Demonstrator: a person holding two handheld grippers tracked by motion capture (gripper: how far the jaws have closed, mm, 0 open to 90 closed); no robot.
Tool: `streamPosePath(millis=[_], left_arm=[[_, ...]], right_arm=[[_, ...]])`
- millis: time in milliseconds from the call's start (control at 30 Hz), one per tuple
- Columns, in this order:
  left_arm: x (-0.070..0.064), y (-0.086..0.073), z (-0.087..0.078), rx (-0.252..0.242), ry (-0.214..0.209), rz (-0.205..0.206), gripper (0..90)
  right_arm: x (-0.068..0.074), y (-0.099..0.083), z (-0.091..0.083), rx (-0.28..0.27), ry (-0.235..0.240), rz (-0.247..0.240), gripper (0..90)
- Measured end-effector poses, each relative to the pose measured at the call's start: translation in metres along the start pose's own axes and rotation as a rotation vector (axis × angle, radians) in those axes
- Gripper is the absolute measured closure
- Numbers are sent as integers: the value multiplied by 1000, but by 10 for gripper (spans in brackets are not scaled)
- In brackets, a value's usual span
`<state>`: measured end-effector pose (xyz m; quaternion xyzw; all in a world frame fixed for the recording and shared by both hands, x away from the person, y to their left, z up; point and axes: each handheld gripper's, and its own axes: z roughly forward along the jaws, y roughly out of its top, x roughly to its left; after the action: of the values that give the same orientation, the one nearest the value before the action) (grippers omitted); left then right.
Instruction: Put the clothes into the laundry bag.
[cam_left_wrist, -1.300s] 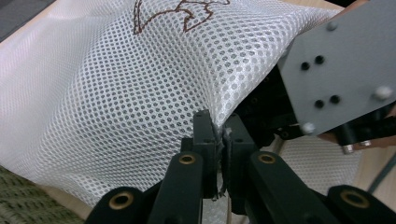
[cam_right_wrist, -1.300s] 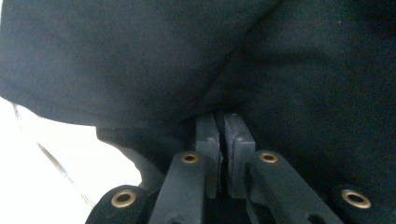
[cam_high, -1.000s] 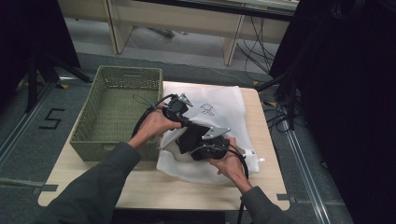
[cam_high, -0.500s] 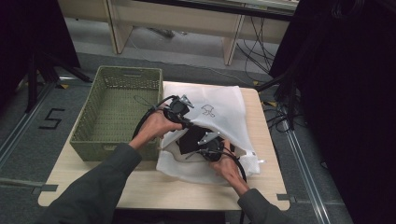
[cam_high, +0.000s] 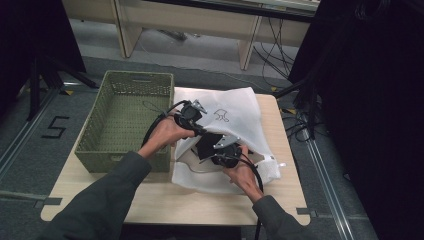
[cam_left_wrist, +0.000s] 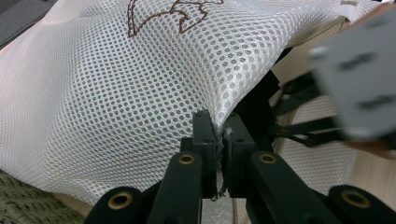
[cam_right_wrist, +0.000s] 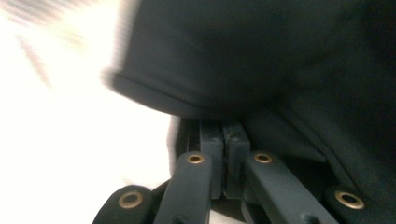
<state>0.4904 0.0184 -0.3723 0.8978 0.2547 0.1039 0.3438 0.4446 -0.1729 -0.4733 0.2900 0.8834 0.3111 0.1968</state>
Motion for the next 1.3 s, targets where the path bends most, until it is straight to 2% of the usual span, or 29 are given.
streamPosePath(millis=[100, 133, 167, 200, 333, 367, 400, 467, 500, 533, 567, 600, 633, 667, 700, 767, 800, 833, 867, 900, 933, 1067, 1100, 1133, 1167, 1200, 1233, 1267, 1300], left_arm=[[-1, 0, -1, 1, 4, 1, 851], [-2, 0, 0, -13, 5, -16, 851], [-2, 0, 0, -11, 4, -11, 851], [-2, 0, 0, -12, 4, -10, 850], [-2, 1, 0, -8, 4, -10, 849], [-3, 0, 0, -2, 2, -32, 849], [-2, 0, 1, -14, 4, -11, 849], [-2, 0, 1, -13, 6, -6, 849], [0, 1, 1, -31, 10, 29, 849], [0, 1, 1, -26, 11, 24, 849], [1, 1, 1, -28, 10, 34, 850], [0, 1, 0, -25, 6, 20, 850], [-1, 0, 0, -13, 2, -5, 851], [-1, 0, 0, -10, 3, -5, 851], [-1, 0, -1, -9, 2, -3, 852], [-1, 0, -2, -10, 5, -7, 853], [-1, 0, -2, -9, 7, -6, 853], [-1, 0, -3, 5, 5, 8, 853], [0, 0, -3, 4, 4, 13, 853], [-1, 0, -3, -3, 5, -2, 854], [-1, 0, -2, -7, 1, -10, 854], [-1, 0, -1, 3, -2, -4, 854], [-1, 0, -1, 11, 1, 11, 854], [-3, 0, 0, 0, 1, -2, 855], [-2, 0, -1, 7, -1, 14, 855], [-3, 1, -1, 5, -1, 10, 855], [-3, 1, 0, 5, 0, 10, 855], [-2, 0, 0, 8, 5, 7, 855], [-1, 0, 0, 9, 8, 1, 855]], right_arm=[[6, 6, -19, -90, 34, 30, 896], [7, 8, -24, -94, 53, 32, 896], [9, 10, -25, -114, 62, 49, 896], [11, 13, -26, -151, 66, 39, 896], [13, 16, -29, -157, 71, 44, 893], [13, 17, -31, -159, 73, 43, 893], [11, 18, -32, -178, 64, 39, 893], [10, 21, -38, -168, 66, 62, 881], [7, 22, -41, -182, 60, 65, 870], [8, 23, -41, -200, 53, 97, 865], [8, 25, -41, -210, 56, 98, 868], [8, 25, -41, -210, 56, 98, 868], [10, 27, -38, -213, 75, 95, 873], [13, 27, -32, -217, 80, 96, 881], [14, 28, -26, -198, 83, 58, 890], [16, 28, -10, -146, 80, 37, 900], [16, 26, -2, -132, 68, 33, 900], [11, 19, 10, -104, 26, 19, 900], [11, 19, 10, -104, 26, 19, 900], [4, 10, 19, -42, 2, 13, 900], [4, 10, 19, -42, 2, 13, 900], [-11, 3, 27, -42, -80, 46, 900], [-15, 4, 28, -40, -87, 39, 900], [-19, 4, 32, -43, -112, -8, 900], [-20, 4, 34, -47, -137, -12, 900], [-23, 4, 38, -51, -173, -42, 900], [-24, 5, 38, -24, -192, -30, 900], [-20, 5, 40, -43, -208, 16, 900], [-23, 6, 39, -26, -200, -33, 900]])
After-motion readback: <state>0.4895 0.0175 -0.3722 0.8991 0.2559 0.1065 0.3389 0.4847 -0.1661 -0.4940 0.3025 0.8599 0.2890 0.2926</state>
